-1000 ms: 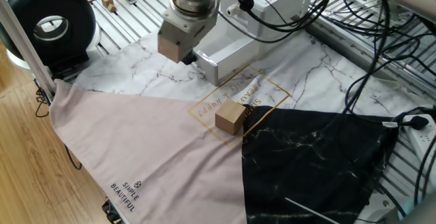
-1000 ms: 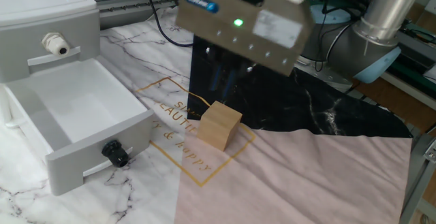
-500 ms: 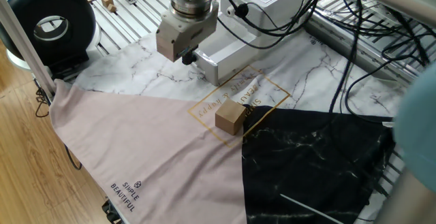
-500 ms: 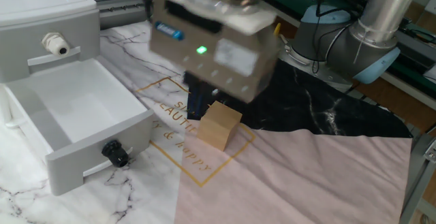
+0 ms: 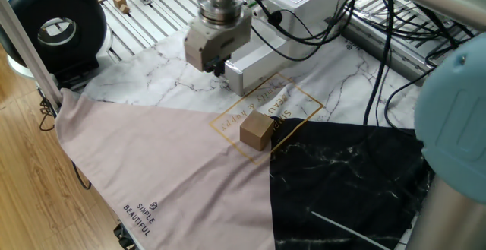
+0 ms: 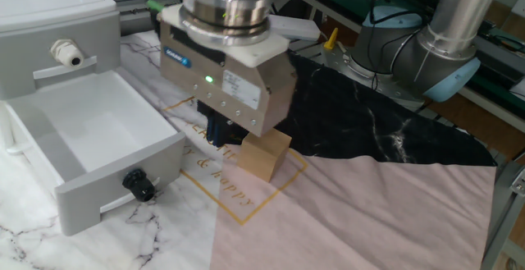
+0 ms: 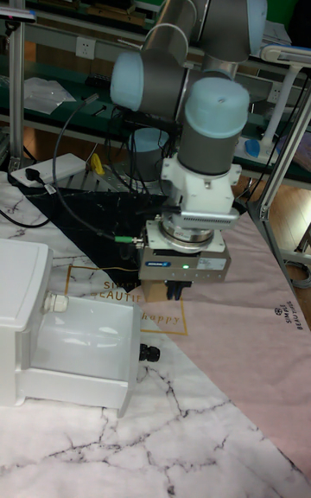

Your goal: Put things in the drawer

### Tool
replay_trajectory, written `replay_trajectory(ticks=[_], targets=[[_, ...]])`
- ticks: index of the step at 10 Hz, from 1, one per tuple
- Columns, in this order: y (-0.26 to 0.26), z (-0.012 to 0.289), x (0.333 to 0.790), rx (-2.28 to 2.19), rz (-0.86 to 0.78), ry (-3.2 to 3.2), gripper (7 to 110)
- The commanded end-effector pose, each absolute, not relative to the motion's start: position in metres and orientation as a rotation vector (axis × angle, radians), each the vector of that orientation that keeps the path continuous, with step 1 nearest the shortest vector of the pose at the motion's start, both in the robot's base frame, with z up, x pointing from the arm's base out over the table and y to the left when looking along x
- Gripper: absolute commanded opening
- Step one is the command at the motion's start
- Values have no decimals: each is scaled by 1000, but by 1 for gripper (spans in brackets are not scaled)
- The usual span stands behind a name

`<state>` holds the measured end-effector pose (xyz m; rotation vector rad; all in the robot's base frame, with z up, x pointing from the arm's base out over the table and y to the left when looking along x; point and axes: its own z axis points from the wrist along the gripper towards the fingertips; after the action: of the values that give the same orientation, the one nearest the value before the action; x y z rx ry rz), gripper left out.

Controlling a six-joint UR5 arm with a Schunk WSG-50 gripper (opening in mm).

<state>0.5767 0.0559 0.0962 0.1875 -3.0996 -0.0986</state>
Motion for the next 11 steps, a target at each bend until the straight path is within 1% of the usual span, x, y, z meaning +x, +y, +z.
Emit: replay_trajectory(ticks=[1, 3, 6, 7, 10, 11], targets=[[52, 87, 566, 197, -103, -3086, 22], [49, 89, 563, 216, -78, -3081, 22], [57, 88, 559, 234, -140, -3082, 22], [54, 86, 556, 250, -133, -3078, 44], [56, 80, 542, 287, -170, -3078, 44], [58, 81, 536, 277, -151, -3078, 66]])
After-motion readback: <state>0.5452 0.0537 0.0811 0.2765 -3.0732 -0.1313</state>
